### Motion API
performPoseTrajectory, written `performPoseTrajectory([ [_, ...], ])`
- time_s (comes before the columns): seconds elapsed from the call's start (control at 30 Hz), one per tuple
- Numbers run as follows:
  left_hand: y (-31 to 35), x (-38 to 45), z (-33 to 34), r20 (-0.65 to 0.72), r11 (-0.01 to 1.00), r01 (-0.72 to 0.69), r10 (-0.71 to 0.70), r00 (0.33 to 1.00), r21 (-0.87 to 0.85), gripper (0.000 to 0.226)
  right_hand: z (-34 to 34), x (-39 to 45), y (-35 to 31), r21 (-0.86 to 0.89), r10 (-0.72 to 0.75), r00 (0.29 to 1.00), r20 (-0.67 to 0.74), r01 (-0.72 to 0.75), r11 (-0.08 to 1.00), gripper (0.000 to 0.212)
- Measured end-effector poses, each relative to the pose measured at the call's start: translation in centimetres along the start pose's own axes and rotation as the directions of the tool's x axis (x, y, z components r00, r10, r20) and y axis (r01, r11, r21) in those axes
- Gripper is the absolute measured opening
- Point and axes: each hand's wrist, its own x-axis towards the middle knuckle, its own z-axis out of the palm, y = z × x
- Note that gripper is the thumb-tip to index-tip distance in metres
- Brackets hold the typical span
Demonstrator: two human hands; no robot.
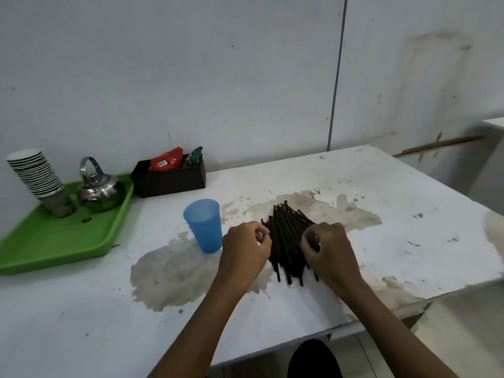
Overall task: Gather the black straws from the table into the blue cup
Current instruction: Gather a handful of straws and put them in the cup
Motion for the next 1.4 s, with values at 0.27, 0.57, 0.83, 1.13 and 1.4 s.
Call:
performPoseTrajectory([
  [0.27,-0.8,1.9,3.7,0.091,0.966,0.249,-0.255,0.963,0.067,0.061,1.8,-0.7,1.3,0.105,-0.091,0.994,0.064,0.084,0.991,0.002],
  [0.57,-0.2,3.6,4.3,0.199,0.949,0.271,-0.301,0.933,0.165,0.069,1.2,-1.1,0.4,0.178,-0.125,0.983,0.131,0.101,0.979,0.016],
  [0.83,-1.1,5.4,3.4,0.320,0.942,0.303,-0.335,0.886,0.146,0.045,1.1,-1.1,-0.2,0.165,-0.146,0.984,0.102,0.128,0.978,0.019],
  [1.13,-1.0,6.6,3.5,0.402,0.939,0.261,-0.334,0.853,0.224,0.058,1.5,-1.1,0.2,0.112,-0.093,0.990,0.104,0.081,0.990,0.023],
  [1.4,-2.3,6.4,3.8,0.391,0.944,0.304,-0.329,0.860,0.127,0.058,1.9,-1.0,0.4,0.097,-0.008,0.978,0.207,-0.012,0.995,0.046],
])
